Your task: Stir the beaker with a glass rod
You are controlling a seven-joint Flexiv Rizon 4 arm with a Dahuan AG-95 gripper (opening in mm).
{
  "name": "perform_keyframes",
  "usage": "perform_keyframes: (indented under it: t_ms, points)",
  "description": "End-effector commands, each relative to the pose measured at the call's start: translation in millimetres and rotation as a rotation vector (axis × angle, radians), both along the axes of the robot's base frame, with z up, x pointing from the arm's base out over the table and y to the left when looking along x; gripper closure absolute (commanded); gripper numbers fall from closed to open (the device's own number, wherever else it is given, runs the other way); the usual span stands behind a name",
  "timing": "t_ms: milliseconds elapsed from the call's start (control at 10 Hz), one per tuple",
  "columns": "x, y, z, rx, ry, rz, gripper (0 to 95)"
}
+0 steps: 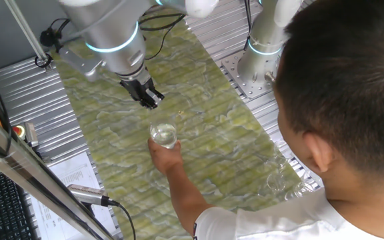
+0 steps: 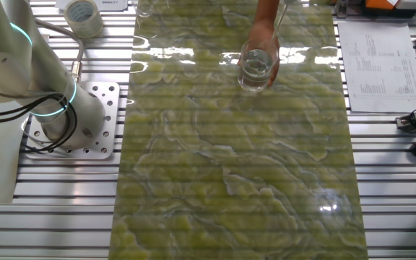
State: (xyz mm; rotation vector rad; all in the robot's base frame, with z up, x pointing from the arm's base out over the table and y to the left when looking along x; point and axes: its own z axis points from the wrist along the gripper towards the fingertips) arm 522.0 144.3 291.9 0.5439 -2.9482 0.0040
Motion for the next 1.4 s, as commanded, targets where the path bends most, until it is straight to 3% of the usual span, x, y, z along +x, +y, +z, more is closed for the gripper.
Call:
perform_keyframes:
  t_ms: [100, 500, 800, 1100, 1200, 1300, 1400]
  points:
    - [1.9, 2.5, -0.7, -0.005, 0.035, 0.001, 95.0]
    - [1.9, 2.9, -1.5, -0.004, 0.086, 0.018, 95.0]
    - [1.3, 1.5, -2.3, -0.023, 0.109, 0.037, 95.0]
    - [0.5, -0.5, -3.4, -0.033, 0.092, 0.049, 95.0]
    - [0.5, -0.5, -3.4, -0.031, 0.077, 0.047, 95.0]
    - [0.5, -0.3, -3.3, -0.022, 0.041, 0.043, 95.0]
    - [0.7, 0.1, -3.1, -0.008, 0.035, 0.025, 95.0]
